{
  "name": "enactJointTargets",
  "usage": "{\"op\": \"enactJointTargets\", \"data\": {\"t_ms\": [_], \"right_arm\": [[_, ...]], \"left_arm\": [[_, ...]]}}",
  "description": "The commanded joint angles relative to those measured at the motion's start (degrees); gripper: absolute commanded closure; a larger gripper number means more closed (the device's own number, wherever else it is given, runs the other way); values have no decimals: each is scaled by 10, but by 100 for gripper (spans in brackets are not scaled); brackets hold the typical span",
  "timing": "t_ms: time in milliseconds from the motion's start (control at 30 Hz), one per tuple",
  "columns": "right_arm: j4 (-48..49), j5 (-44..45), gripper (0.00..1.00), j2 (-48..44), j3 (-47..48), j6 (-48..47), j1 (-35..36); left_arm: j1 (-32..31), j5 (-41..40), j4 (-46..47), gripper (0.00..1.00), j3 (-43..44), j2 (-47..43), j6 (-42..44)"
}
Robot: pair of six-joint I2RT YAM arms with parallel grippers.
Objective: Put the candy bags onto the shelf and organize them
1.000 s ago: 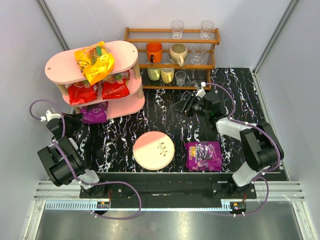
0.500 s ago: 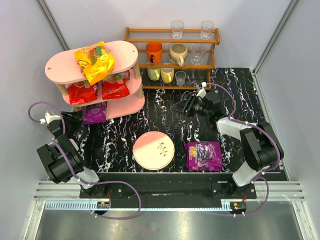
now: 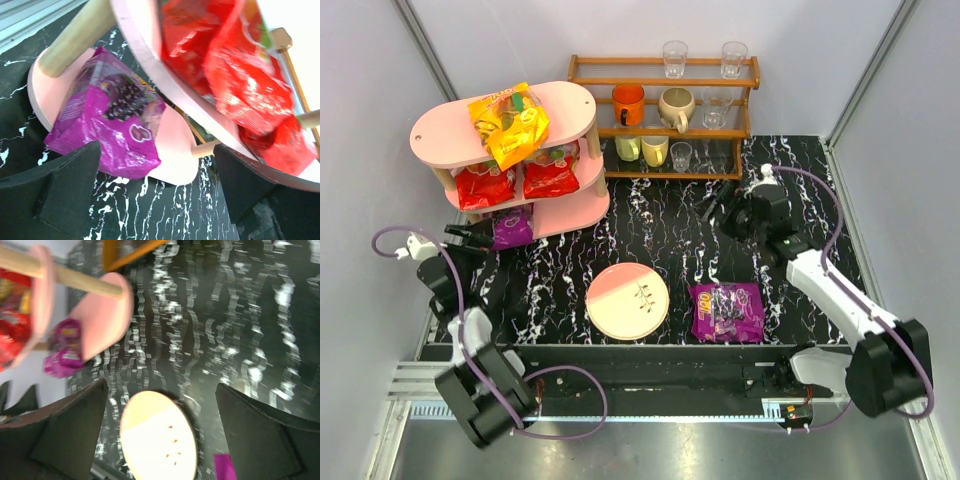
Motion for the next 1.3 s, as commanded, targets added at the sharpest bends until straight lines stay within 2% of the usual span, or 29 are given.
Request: {"op": "enactJointTargets", "data": {"t_ms": [0,133,233,433,700,867,900,933,967,1000,1033,1133,1167,1267], "right_arm": [[-227,166,0,-55,6,7,-2],[-343,179,0,-93,-21,52,-2],[-397,192,0,-133,-51,76,-3],[-469,226,0,-214,-103,111,-3],[-482,206,0,-236,-142,136,-2],[-417,141,3,-211,-198,137,-2],[-404,128,15,-208,-205,137,-4],[-383,115,22,-209,-211,135,-2],[-376,103,38,-216,-215,134,-2],[-368,82,80,-226,-215,132,-2],[-353,72,100,-241,-214,129,-2],[-333,69,100,-348,-210,146,-2],[-321,95,100,-406,-212,168,-2],[-314,193,100,-479,-198,215,-2]], "left_arm": [[0,4,-106,1,-14,-112,29],[-1,17,-187,1,-21,-207,36],[-2,34,-222,1,-19,-244,40],[-6,52,-208,1,-27,-260,14],[-8,63,-182,1,-26,-254,-5],[-7,64,-176,1,-28,-253,-8],[-7,64,-174,1,-30,-251,-8],[-8,64,-173,1,-31,-251,-9],[-7,66,-172,1,-30,-250,-9],[-8,65,-172,1,-29,-249,-9],[-7,67,-172,1,-30,-250,-9],[-8,69,-172,1,-29,-249,-9],[-7,69,-171,1,-30,-249,-10],[-8,73,-171,1,-30,-251,-14]]}}
